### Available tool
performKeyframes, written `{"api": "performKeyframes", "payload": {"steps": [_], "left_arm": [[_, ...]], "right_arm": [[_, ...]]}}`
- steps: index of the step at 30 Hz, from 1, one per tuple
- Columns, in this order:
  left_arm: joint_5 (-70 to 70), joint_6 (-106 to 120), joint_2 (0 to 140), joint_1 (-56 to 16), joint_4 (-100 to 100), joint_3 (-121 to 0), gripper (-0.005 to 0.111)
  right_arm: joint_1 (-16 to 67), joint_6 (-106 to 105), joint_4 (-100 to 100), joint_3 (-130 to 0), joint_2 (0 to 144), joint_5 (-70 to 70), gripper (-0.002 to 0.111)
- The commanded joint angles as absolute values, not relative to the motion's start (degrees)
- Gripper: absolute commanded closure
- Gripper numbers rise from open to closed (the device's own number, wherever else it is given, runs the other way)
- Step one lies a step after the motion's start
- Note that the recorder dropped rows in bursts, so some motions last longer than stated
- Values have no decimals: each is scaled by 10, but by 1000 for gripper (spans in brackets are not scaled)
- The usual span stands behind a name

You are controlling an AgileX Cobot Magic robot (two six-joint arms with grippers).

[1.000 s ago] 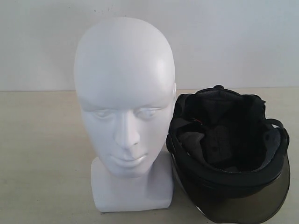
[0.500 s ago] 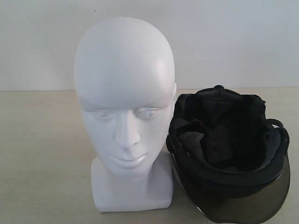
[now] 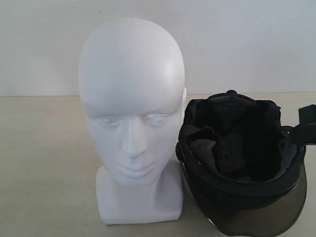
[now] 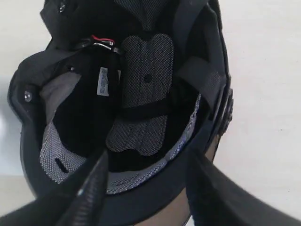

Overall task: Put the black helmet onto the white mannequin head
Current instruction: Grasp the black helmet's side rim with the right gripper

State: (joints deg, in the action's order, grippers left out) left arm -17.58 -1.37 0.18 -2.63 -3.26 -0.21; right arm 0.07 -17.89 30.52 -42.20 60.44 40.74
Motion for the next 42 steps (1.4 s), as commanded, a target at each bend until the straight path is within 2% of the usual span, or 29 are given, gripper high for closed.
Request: {"api": "performKeyframes", "payload": {"steps": [1, 17, 21, 24, 25, 36, 42], "left_arm": [[-176, -11, 0, -25, -32, 0, 102], [-176, -11, 0, -25, -32, 0, 102], [-176, -11, 0, -25, -32, 0, 102], [-176, -11, 0, -25, -32, 0, 102], [-176, -11, 0, -25, -32, 0, 102], [-176, -11, 0, -25, -32, 0, 102], [-176, -11, 0, -25, -32, 0, 102]], "right_arm": [[0, -183, 295, -436, 649, 375, 52], [0, -177, 278, -436, 779, 293, 53], [0, -188, 278, -436, 785, 272, 76], [0, -190, 278, -436, 785, 278, 106], [0, -192, 278, -436, 785, 280, 108], [-1, -155, 269, -436, 764, 297, 108], [-1, -101, 199, -436, 752, 300, 108]]}}
